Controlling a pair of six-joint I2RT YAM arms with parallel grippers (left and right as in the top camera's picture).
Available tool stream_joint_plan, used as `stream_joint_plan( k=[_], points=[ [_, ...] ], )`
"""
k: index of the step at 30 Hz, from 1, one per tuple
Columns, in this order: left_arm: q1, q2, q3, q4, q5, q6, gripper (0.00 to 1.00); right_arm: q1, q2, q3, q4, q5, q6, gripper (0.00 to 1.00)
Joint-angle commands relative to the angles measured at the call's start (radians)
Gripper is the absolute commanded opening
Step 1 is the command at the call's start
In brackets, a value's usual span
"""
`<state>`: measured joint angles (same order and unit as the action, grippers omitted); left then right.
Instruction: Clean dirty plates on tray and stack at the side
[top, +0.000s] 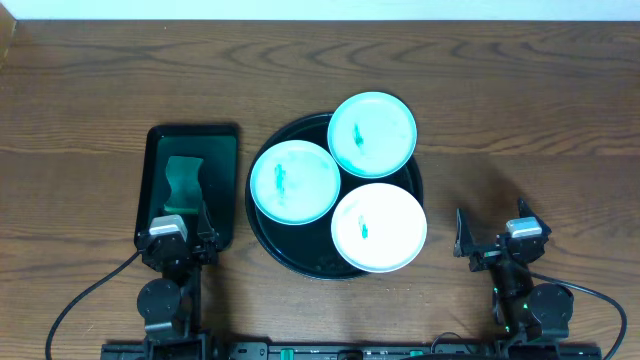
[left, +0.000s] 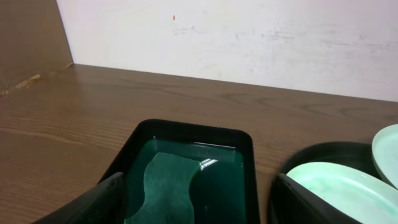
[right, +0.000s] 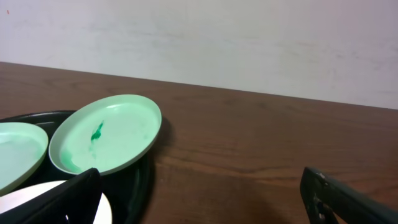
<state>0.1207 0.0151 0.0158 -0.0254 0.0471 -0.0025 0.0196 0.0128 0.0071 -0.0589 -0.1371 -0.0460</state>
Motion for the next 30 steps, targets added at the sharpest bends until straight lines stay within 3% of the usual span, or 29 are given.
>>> stream_joint_plan(
  k=[1, 16, 23, 30],
  points=[
    [-0.004, -0.011, -0.012, -0.041, -0.006, 0.010, 0.74, -0.005, 0.001, -0.002, -0.004, 0.009, -0.008, 0.99],
    [-0.004, -0.011, -0.012, -0.041, -0.006, 0.010, 0.74, -0.005, 0.001, -0.002, -0.005, 0.051, -0.041, 0.99],
    [-0.004, -0.008, -0.012, -0.042, -0.006, 0.002, 0.74, -0.005, 0.002, 0.002, 0.016, -0.030, -0.011, 0.99],
    [-0.004, 0.030, 0.073, -0.046, -0.005, -0.010, 0.74, -0.005, 0.095, 0.100, 0.015, -0.053, -0.011, 0.99]
  ],
)
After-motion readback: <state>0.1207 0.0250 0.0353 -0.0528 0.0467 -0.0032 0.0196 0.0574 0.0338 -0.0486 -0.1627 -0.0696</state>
